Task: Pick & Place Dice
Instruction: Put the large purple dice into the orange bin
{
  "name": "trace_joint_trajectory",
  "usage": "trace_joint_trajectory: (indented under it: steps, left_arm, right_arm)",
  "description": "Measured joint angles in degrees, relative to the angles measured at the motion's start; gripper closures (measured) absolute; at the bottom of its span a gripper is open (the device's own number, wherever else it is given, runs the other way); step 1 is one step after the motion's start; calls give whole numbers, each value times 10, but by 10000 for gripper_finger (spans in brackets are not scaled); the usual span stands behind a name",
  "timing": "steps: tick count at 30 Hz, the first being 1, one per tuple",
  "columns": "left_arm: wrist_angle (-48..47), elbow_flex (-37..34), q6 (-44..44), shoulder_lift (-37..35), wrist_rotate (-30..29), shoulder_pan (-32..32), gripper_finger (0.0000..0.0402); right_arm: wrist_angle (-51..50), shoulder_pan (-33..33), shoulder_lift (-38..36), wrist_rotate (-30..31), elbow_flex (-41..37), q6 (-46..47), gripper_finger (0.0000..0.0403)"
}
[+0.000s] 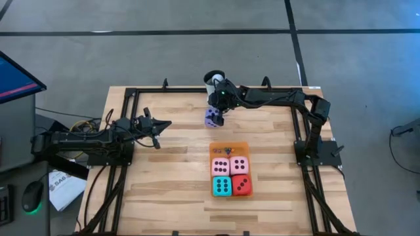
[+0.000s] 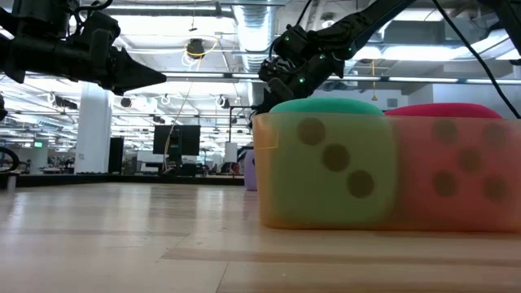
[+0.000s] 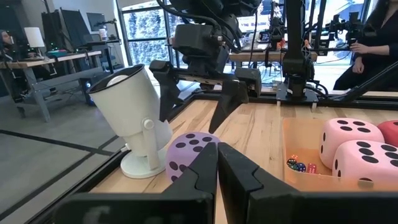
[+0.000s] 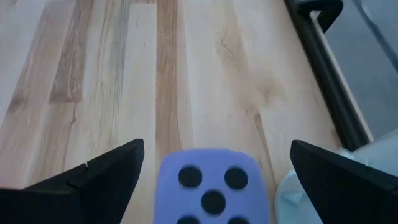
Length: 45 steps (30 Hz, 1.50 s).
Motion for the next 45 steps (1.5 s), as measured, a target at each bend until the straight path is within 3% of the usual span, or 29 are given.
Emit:
trace_joint_trajectory:
  steps: [14,22,45]
  left_arm:
    - [-1,0,1,0,0,0,401]
    - [-2,0,1,0,0,0,401]
    - [-2,0,0,0,0,0,401]
  right_arm:
    - [-30,-2,-15,-3,0,-12,3]
    - [16,-20,-14,-37,-46,-17,3]
    - [68,-18,-5,-30,-77,-11,3]
